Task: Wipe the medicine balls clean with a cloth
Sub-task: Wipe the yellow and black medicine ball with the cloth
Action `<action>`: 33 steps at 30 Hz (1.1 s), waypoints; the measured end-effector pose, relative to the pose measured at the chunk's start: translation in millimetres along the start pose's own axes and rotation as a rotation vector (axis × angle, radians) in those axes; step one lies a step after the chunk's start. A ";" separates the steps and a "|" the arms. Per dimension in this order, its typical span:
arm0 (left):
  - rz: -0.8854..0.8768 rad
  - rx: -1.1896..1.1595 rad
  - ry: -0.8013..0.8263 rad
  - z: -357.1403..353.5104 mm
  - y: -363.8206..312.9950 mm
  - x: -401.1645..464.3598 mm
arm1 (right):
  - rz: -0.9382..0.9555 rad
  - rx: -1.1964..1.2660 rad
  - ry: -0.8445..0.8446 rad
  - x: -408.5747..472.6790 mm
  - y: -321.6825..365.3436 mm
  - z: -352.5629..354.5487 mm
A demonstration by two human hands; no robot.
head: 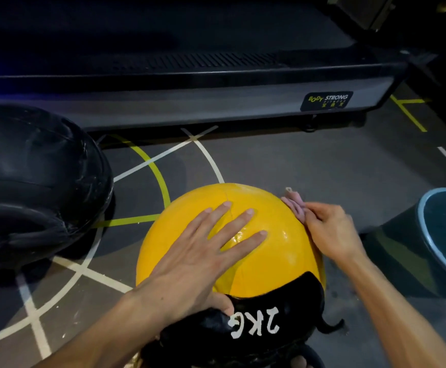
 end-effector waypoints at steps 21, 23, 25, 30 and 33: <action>0.097 0.002 -0.146 -23.4 -9.9 -30.9 | 0.023 -0.144 0.178 23.5 43.4 7.3; 0.099 0.028 -0.141 -22.5 -10.1 -28.3 | 0.151 -0.139 0.155 32.5 71.6 -5.0; 0.107 0.038 -0.139 -21.6 -7.3 -28.1 | 0.308 -0.138 0.147 32.3 103.7 -27.2; 0.123 -0.003 -0.122 -22.6 3.0 -34.4 | 0.325 -0.097 0.130 24.6 84.7 -18.0; 0.103 -0.003 -0.127 -24.7 -0.2 -32.9 | 0.071 -0.155 0.248 22.2 41.6 9.6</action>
Point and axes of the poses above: each hand's wrist, its own x-axis towards the middle knuckle, its own z-axis out of the back of the hand, y = z × x, the point moved 1 cm from there along x, towards the middle knuckle, and after that the axes turned 13 degrees about z, right-handed, at the moved point
